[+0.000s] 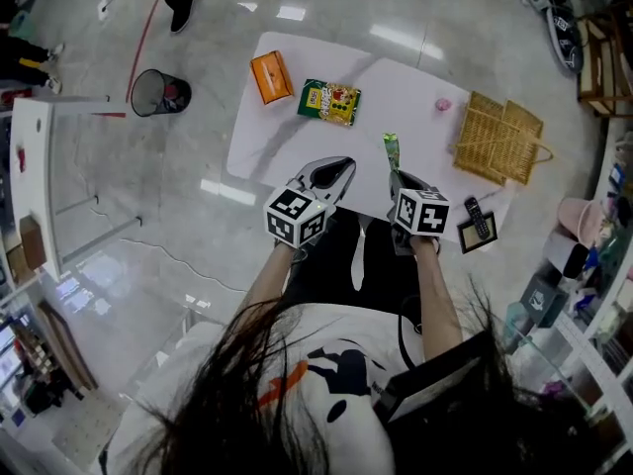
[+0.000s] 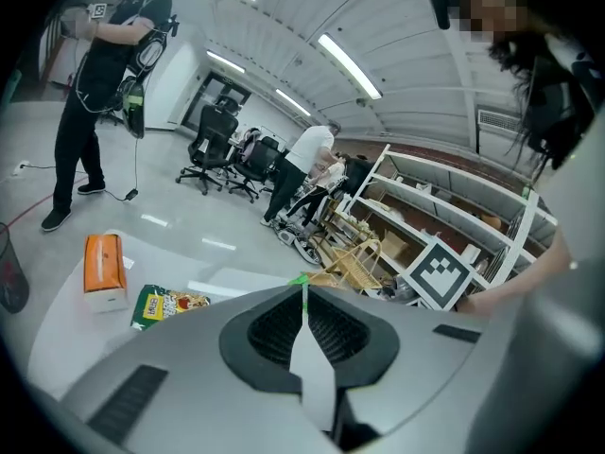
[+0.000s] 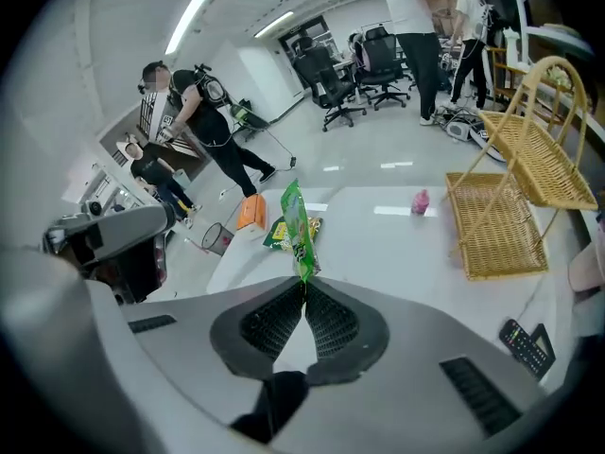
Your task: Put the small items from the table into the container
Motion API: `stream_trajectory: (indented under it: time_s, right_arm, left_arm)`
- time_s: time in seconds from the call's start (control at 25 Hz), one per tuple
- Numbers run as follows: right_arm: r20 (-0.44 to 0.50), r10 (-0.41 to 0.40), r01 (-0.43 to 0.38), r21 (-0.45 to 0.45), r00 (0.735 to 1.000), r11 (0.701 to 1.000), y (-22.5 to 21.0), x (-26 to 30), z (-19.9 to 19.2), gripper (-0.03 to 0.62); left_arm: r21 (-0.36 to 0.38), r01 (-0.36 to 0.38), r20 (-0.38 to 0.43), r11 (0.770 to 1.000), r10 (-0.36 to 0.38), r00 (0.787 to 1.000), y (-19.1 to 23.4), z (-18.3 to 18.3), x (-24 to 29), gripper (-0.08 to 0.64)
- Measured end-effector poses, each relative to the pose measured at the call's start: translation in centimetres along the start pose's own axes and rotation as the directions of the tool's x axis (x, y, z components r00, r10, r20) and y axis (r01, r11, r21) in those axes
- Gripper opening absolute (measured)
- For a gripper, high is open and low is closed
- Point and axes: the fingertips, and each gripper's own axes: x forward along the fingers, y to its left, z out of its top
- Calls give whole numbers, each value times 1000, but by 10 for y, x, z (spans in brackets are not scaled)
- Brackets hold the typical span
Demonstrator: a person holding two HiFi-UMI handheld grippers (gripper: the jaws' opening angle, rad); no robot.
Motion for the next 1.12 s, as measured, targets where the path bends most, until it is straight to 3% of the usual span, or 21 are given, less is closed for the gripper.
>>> stream_trajectory:
  time_s: [0.32, 0.64, 0.88, 1.12]
  right_arm:
    - [33, -7, 5, 47, 999, 999, -73, -62, 8, 25]
    - [80, -61, 51, 127, 995, 991, -175, -120, 23, 25]
    - [89, -156, 141, 154, 984, 978, -245, -156, 37, 25]
    - [77, -229, 209, 208, 970, 955, -298, -151, 51, 25]
  left_arm:
    - [10, 10, -3, 1000, -10, 1000, -66, 10, 54, 14]
    - [28, 34, -15, 999, -33, 999, -130, 17, 114, 14]
    - [40, 34, -13, 999, -33, 999, -158, 25, 148, 14]
    - [49, 25, -23, 998, -24, 999, -173, 25, 164, 14]
